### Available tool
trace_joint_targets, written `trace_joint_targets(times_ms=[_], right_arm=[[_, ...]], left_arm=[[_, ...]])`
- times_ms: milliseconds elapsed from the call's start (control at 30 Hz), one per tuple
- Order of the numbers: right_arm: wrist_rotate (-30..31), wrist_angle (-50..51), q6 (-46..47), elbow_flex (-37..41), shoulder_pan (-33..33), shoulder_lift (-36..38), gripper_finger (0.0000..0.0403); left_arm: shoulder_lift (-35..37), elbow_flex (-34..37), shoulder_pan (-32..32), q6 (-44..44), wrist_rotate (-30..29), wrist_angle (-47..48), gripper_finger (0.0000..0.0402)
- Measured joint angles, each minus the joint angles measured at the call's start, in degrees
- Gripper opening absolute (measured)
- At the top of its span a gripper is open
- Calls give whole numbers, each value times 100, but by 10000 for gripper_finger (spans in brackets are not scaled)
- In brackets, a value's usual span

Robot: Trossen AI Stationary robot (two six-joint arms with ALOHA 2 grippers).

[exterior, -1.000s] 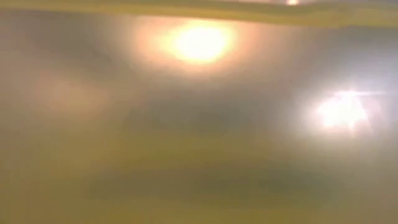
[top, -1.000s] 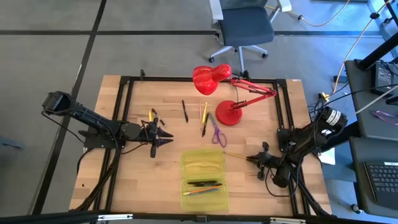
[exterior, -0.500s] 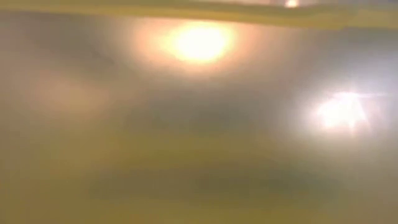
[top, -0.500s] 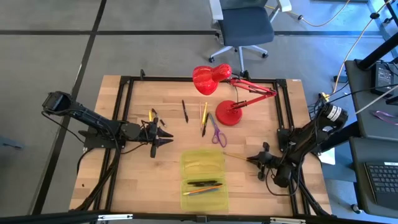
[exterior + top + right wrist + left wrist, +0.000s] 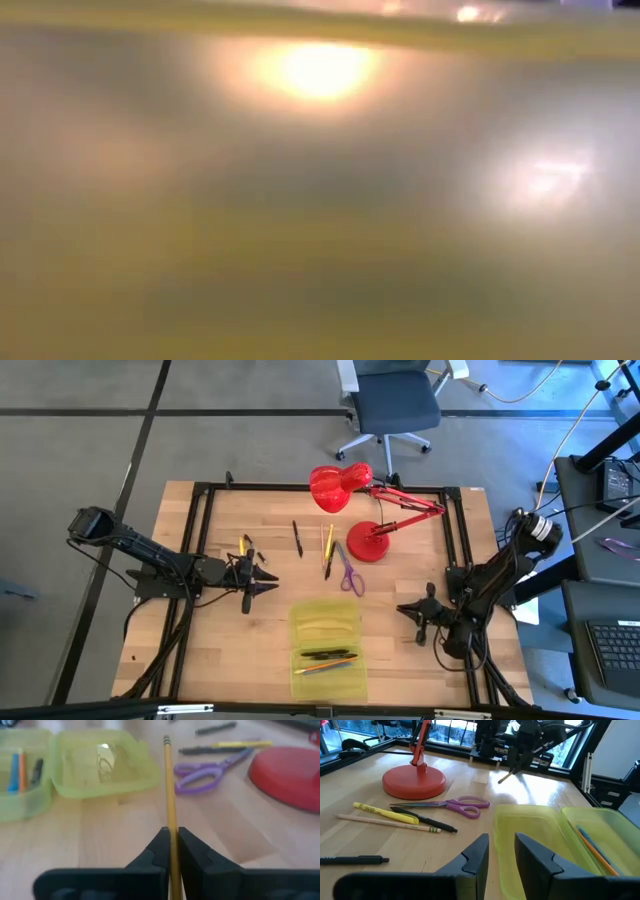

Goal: Pick & place school supplies into a supply box
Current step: Put the yellow pencil into the yellow supply box

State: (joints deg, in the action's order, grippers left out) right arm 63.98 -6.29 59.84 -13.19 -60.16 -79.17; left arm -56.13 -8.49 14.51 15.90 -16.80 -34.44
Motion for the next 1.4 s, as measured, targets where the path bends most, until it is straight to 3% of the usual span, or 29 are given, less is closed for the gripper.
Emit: trace_joint_targets(times_ms=[200, 400, 500, 767, 1033, 1233, 1400], right_arm=[[17, -303, -1037, -388, 54, 386, 29], [-1245, -330, -2793, -1578, 751, 288, 27], [-1845, -334, -3164, -2156, 1170, -13, 29], [-2949, -253, -2869, -3593, 1652, -1527, 30], [-3083, 716, -2180, -5032, 1650, -2759, 29], [-3082, 1198, -1434, -5382, 1716, -3349, 38], [-3140, 1189, -1205, -5393, 1716, -3417, 40]], left_arm=[[-1, 0, 1, 0, -2, 0, 87], [1, 0, 0, -4, -24, -2, 88], [1, 0, 0, 0, -24, -2, 87], [1, 0, 0, 262, 28, 31, 88], [1, 0, 0, 286, 37, 176, 88], [0, 0, 0, 286, 39, 211, 86], [0, 0, -1, 286, 39, 218, 84]])
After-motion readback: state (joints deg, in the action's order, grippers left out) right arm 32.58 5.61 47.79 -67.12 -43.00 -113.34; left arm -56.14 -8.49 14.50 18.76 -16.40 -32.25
